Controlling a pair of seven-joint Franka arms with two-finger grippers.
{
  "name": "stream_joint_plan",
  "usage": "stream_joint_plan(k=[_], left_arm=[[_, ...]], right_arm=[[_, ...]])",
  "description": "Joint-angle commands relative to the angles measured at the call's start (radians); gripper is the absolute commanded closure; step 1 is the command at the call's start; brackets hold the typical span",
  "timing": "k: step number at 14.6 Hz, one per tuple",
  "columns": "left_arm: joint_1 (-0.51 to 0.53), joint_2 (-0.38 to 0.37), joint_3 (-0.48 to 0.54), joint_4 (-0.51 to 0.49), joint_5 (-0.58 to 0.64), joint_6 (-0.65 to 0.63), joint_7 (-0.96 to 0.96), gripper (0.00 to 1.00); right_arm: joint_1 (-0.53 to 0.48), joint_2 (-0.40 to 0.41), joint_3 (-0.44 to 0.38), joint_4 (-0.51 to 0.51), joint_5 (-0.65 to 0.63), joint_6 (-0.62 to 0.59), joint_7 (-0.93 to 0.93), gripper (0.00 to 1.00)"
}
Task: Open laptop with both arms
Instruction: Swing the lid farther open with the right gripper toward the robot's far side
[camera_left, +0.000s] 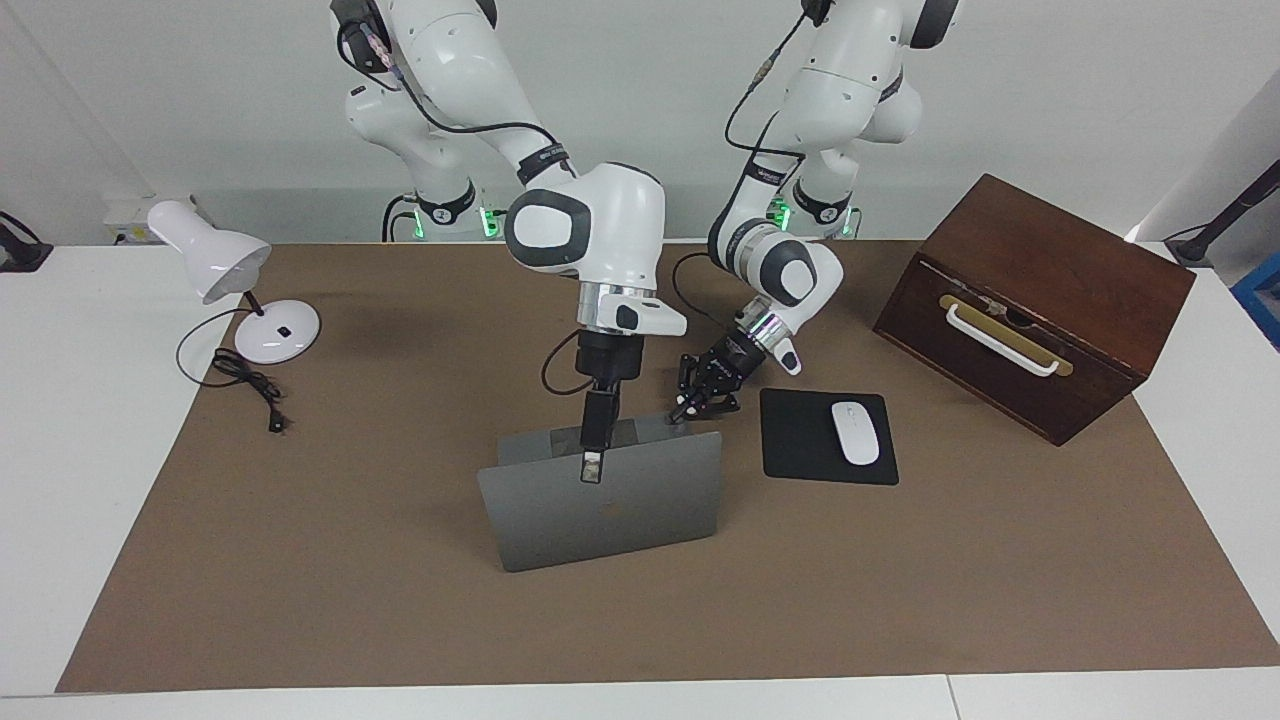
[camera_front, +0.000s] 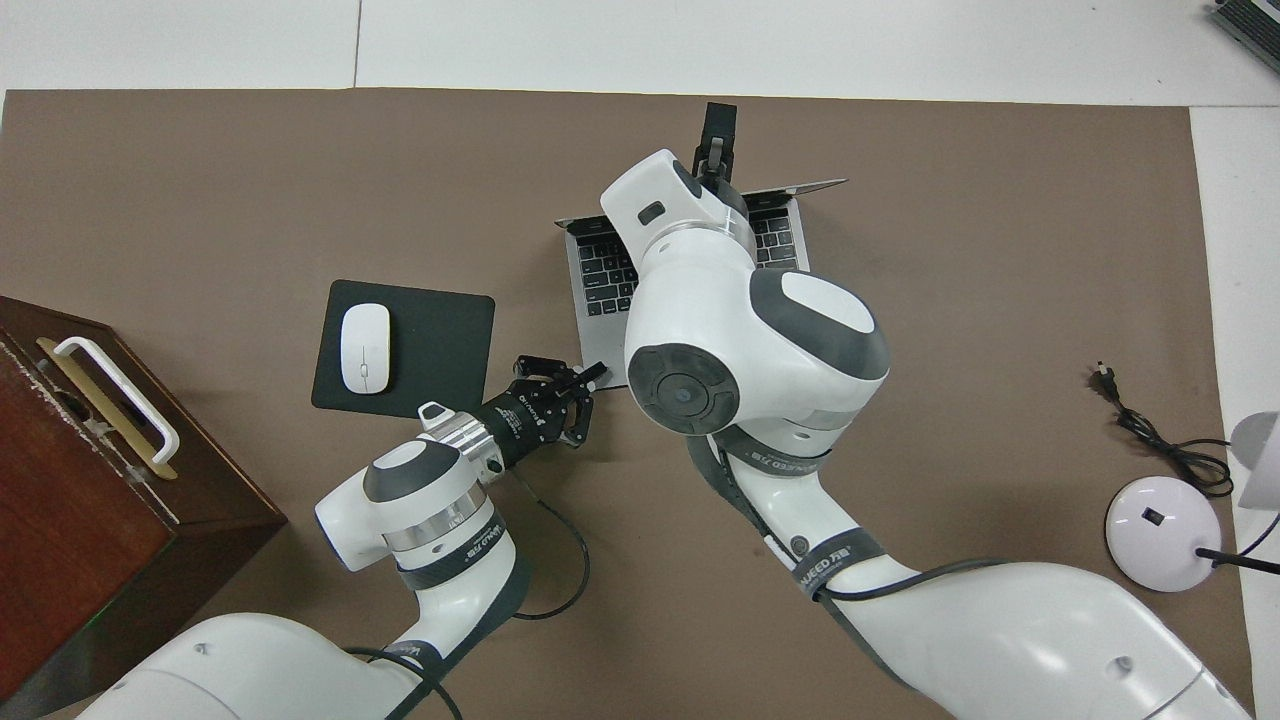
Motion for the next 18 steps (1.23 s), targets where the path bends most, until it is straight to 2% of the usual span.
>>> stream_joint_plan(k=[1,18], left_arm=[[0.014,0.047,-0.002,0.008,-0.025,-0.004,0.030,1.00],[0.014,0.047,0.000,0.008,-0.026,-0.004,0.030,1.00]], right_arm=[[-0.011,0.034,0.008,0.052,-0.047,-0.013,0.017,0.00],[-0.019,0.100,0.008,0.150,-0.136,-0.008,0.016,0.00]])
